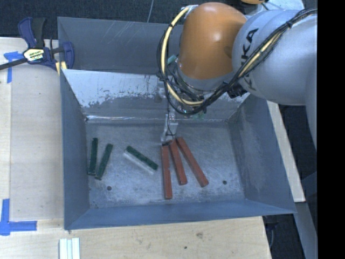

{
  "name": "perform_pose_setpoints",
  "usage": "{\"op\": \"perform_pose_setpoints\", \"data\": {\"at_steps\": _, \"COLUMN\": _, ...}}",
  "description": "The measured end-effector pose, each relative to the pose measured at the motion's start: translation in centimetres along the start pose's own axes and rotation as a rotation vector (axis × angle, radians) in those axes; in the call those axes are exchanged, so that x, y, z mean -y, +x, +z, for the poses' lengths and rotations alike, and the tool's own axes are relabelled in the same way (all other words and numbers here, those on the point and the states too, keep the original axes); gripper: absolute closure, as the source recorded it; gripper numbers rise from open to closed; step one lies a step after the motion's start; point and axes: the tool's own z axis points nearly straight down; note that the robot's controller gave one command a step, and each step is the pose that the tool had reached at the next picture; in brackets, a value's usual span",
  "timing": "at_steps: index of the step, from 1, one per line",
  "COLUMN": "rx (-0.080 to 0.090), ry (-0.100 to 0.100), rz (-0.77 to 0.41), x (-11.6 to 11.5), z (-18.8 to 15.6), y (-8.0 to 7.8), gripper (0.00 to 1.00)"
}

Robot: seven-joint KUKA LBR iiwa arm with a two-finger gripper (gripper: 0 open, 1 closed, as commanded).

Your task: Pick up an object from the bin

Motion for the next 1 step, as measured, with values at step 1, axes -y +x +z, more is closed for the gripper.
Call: {"op": "perform_pose_setpoints", "data": {"at_steps": 1, "rx": 0.008, "ry": -0.001, "rz": 0.001, "x": 0.01, "z": -0.47, "y": -0.17, "gripper": 0.00}}
